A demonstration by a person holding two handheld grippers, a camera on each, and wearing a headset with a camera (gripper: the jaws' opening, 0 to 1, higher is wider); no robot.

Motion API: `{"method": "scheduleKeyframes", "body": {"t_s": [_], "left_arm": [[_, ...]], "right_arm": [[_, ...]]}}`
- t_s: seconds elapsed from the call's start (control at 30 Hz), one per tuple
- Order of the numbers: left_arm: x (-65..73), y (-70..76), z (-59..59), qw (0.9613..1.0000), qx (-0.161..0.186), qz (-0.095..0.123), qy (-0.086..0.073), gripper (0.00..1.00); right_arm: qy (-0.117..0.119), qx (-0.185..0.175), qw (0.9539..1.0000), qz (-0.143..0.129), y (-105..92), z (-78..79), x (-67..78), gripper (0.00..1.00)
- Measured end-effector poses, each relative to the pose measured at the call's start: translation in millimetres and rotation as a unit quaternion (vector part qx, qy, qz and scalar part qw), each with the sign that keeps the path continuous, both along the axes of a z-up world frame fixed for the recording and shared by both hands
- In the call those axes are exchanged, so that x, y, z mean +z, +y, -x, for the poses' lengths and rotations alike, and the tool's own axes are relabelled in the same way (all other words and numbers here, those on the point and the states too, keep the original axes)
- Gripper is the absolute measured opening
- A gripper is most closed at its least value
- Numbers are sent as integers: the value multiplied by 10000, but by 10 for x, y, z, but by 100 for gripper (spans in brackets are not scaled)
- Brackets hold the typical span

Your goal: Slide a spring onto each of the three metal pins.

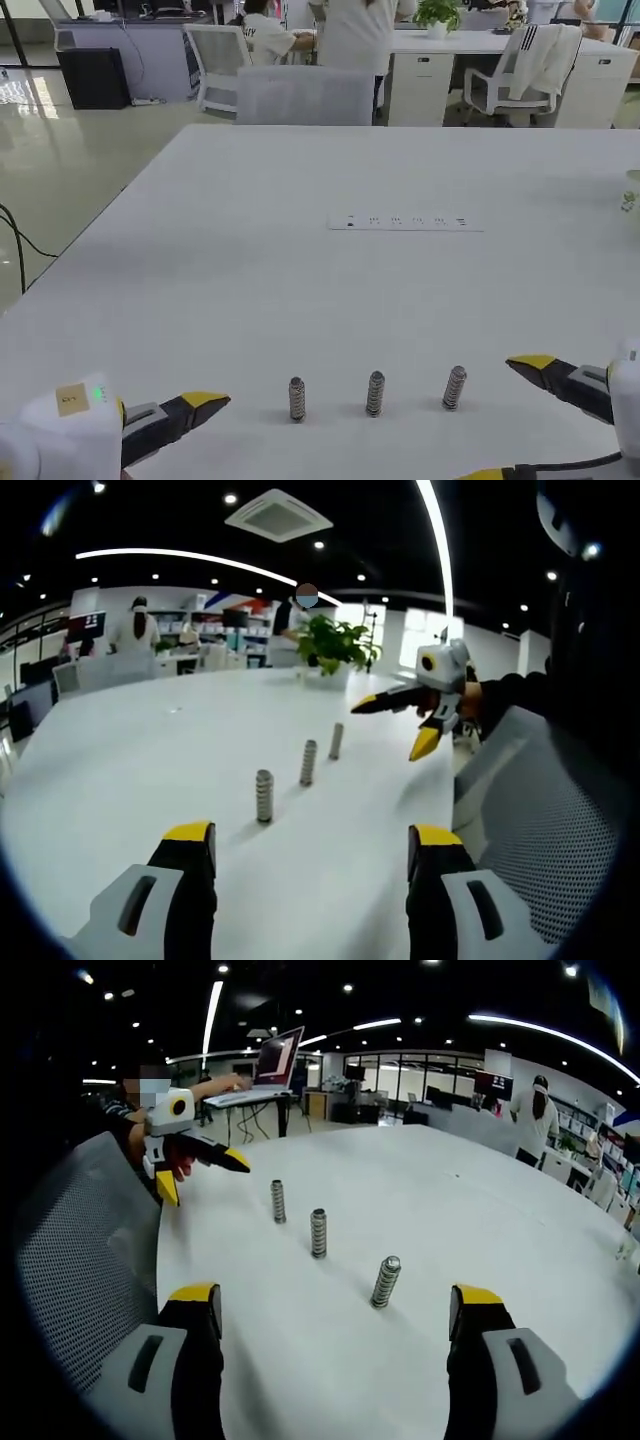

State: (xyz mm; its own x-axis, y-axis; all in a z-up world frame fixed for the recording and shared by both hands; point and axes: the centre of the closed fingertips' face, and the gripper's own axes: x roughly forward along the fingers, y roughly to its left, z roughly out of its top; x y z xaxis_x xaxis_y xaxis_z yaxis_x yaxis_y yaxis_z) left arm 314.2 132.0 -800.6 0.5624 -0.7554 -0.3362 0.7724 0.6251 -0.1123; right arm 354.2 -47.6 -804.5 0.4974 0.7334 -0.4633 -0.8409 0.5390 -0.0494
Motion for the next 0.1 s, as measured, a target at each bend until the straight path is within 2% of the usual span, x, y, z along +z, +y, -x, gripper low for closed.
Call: {"method": "scheduleKeyframes", "body": {"t_s": [0.1], "left_arm": [[5, -2, -5, 10000, 18, 34, -2, 75]], "right_arm": [[-87, -79, 9999, -45, -4, -14, 6, 95]]}}
